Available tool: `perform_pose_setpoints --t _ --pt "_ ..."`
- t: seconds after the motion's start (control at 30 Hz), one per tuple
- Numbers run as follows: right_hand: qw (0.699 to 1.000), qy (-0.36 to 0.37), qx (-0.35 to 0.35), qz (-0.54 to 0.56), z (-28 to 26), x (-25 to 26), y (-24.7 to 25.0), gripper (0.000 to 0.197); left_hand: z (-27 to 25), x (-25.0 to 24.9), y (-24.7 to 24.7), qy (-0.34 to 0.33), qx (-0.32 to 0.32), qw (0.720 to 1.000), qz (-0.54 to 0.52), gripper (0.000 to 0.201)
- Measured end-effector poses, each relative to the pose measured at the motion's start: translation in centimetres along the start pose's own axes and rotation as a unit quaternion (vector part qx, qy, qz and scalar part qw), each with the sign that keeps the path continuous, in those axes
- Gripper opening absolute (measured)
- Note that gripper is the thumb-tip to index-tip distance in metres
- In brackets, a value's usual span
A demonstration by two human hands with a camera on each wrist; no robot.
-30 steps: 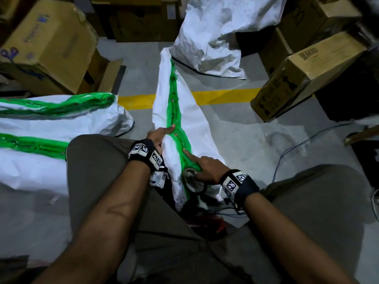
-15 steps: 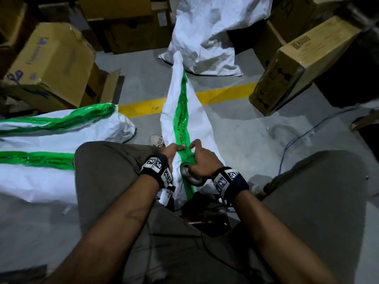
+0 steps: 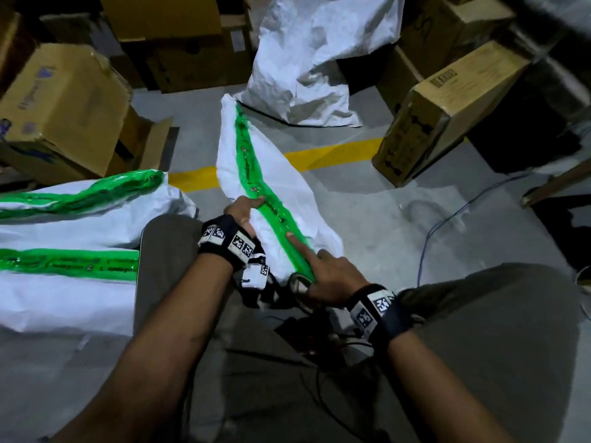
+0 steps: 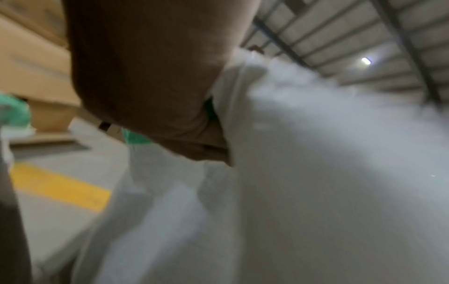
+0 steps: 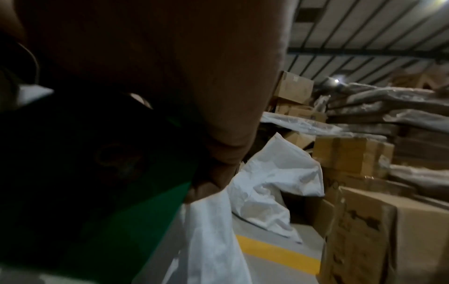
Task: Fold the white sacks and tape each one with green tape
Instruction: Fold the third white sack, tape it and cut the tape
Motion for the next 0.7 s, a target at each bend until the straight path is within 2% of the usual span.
perform_pose_setpoints --t 0.07,0.13,0.2,0.27,0.37,0.43,0.5,0.6,0.7 --pt "0.999 -0.006 -0.025 0.018 -0.2 -0.2 -0.7 0.090 -1.2 0.8 -1.4 0.005 0.068 0.994 -0.086 0.027" --pt "0.997 -0.015 -0.043 0.068 0.3 -0.7 -1.3 0.095 -3.2 1.3 -2.7 0.014 0.133 0.979 -0.155 0.021" --pt "0.993 -0.005 -0.045 0.104 1.1 -0.6 -2.3 0.100 -4.2 2.3 -3.5 0.010 0.175 0.969 -0.176 0.029" --pt "0.992 0.001 -0.056 0.112 1.8 -0.2 -3.7 0.107 -5.7 3.6 -4.5 0.008 0.204 0.971 -0.122 0.038" --pt "0.991 -0.021 -0.026 0.128 2.2 0.2 -4.1 0.108 -6.4 5.1 -5.3 -0.028 0.195 0.980 -0.014 0.051" --pt "0.990 -0.046 0.003 0.135 2.1 0.0 -3.5 0.109 -5.8 5.7 -5.2 -0.035 0.186 0.980 0.059 0.068" --pt "0.990 -0.055 -0.006 0.133 1.9 -0.6 -2.7 0.104 -4.7 6.4 -4.9 -0.028 0.178 0.977 0.110 0.078" --pt "0.986 -0.075 -0.037 0.142 1.0 -0.8 -1.6 0.094 -4.1 6.7 -4.8 -0.071 0.132 0.979 0.136 0.068" --pt "0.969 -0.113 -0.090 0.202 0.4 -1.0 -0.5 0.086 -4.0 5.7 -4.7 -0.119 0.073 0.985 0.102 0.048"
Point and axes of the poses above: each hand's wrist, its own z-axis towards the middle knuckle, its own y-axis out of the back of the hand, x = y × z, the point moved 5 cm from there along z, towards the middle knuckle, and after that the axes turned 2 degrees about -z, right-handed, at the moved point
